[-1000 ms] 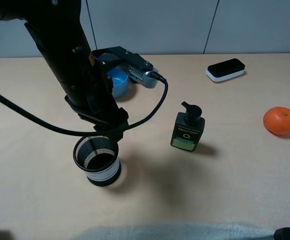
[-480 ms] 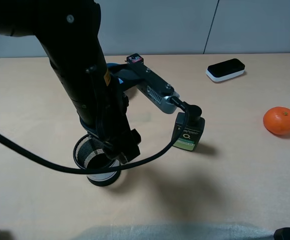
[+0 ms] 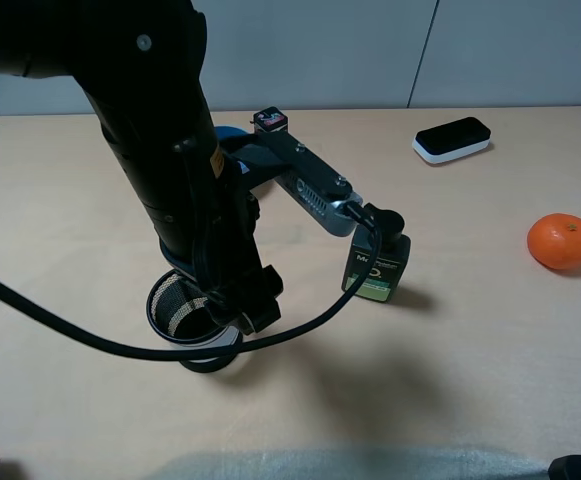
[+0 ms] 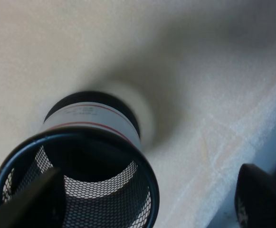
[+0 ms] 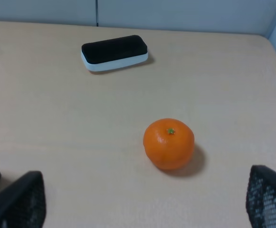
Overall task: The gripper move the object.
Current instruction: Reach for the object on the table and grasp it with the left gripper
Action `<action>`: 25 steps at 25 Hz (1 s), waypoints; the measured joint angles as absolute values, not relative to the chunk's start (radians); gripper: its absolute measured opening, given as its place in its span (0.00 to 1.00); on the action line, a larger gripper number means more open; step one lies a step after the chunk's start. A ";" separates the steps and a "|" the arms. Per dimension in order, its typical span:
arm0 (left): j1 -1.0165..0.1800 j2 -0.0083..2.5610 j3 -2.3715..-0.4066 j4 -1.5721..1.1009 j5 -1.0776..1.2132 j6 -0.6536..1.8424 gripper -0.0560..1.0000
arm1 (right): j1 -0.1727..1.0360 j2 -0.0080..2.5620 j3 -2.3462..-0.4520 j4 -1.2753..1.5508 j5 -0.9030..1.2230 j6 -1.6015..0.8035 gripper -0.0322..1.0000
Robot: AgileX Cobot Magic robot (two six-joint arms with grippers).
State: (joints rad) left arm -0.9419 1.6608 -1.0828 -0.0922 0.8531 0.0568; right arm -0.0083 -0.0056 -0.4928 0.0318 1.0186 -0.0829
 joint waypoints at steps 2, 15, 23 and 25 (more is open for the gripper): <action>-0.942 1.661 -1.082 -0.092 0.853 0.057 0.74 | -0.008 -0.006 -0.493 0.032 1.019 -0.083 0.65; -0.942 1.663 -1.040 -0.092 0.856 0.057 0.74 | -0.008 -0.006 -0.493 0.032 1.019 -0.083 0.65; -0.942 1.752 -1.040 -0.092 0.855 0.057 0.74 | -0.008 -0.006 -0.493 0.032 1.020 -0.083 0.65; -0.942 1.765 -1.040 -0.091 0.851 0.057 0.74 | -0.008 -0.006 -0.493 0.032 1.020 -0.083 0.65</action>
State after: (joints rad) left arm -0.9419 1.7651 -1.0397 -0.0914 0.8505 0.0568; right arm -0.0083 -0.0056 -0.4928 0.0318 1.0197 -0.0829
